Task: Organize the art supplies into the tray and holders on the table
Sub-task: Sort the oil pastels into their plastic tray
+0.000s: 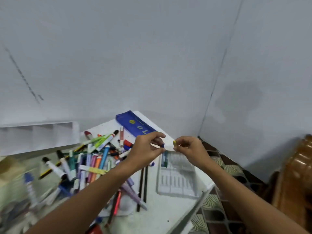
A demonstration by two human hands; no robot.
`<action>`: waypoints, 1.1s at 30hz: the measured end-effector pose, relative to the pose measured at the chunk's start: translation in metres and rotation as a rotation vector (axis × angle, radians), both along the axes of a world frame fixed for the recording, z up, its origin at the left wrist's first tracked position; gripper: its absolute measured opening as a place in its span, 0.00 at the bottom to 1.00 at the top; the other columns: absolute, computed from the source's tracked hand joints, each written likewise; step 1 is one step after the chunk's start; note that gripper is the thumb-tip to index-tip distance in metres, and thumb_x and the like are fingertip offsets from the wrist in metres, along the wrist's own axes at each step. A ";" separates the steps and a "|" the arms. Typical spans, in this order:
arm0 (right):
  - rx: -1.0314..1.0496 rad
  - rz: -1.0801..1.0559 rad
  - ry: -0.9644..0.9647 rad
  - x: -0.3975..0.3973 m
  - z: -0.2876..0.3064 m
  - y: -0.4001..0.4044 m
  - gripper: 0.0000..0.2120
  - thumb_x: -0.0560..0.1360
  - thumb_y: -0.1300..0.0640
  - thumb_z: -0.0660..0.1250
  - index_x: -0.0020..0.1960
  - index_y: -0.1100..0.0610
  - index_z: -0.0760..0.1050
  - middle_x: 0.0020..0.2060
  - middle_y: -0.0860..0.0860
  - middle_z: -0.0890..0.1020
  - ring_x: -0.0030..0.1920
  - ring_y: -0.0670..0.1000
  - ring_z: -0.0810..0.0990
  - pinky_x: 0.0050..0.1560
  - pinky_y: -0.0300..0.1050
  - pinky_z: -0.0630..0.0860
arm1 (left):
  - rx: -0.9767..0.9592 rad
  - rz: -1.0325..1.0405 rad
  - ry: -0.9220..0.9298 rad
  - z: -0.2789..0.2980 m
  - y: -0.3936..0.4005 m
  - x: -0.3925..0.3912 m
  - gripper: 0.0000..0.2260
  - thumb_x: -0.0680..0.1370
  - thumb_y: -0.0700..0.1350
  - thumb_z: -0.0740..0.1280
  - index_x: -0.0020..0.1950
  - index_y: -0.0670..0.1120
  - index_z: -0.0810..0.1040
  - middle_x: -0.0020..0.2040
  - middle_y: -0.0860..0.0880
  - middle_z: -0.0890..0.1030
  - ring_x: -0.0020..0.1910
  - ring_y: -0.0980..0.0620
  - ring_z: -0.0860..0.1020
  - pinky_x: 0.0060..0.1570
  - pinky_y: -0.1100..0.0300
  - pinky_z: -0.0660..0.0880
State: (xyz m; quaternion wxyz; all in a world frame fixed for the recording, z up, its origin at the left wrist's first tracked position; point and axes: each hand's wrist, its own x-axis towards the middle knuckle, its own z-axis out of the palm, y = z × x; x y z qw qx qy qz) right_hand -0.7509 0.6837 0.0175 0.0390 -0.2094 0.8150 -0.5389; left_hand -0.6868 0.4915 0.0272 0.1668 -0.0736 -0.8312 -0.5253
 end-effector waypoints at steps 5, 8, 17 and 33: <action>0.283 0.077 0.346 -0.005 -0.027 0.027 0.05 0.72 0.64 0.73 0.48 0.58 0.84 0.47 0.53 0.81 0.46 0.51 0.80 0.45 0.42 0.73 | -0.018 -0.037 0.012 -0.029 0.025 -0.009 0.19 0.70 0.28 0.72 0.52 0.50 0.78 0.42 0.45 0.82 0.44 0.55 0.82 0.46 0.65 0.79; 0.368 0.156 0.541 -0.003 -0.036 0.032 0.07 0.71 0.66 0.73 0.49 0.61 0.84 0.47 0.55 0.81 0.46 0.54 0.80 0.43 0.46 0.77 | -0.040 -0.045 0.011 -0.046 0.030 -0.009 0.17 0.71 0.29 0.72 0.55 0.45 0.78 0.43 0.48 0.82 0.46 0.57 0.82 0.48 0.65 0.79; 0.415 0.277 0.717 -0.003 -0.044 0.028 0.10 0.70 0.66 0.74 0.51 0.63 0.83 0.46 0.59 0.82 0.44 0.57 0.82 0.39 0.51 0.81 | -0.386 -0.098 0.225 -0.065 0.023 -0.003 0.18 0.71 0.32 0.72 0.59 0.42 0.76 0.46 0.46 0.82 0.46 0.50 0.81 0.48 0.56 0.80; 0.387 0.205 0.518 -0.005 -0.053 0.022 0.17 0.74 0.62 0.60 0.58 0.61 0.81 0.53 0.54 0.83 0.52 0.51 0.79 0.51 0.46 0.78 | -0.381 -0.138 -0.062 -0.053 0.000 -0.009 0.24 0.69 0.36 0.67 0.65 0.46 0.75 0.59 0.50 0.79 0.58 0.61 0.75 0.61 0.60 0.73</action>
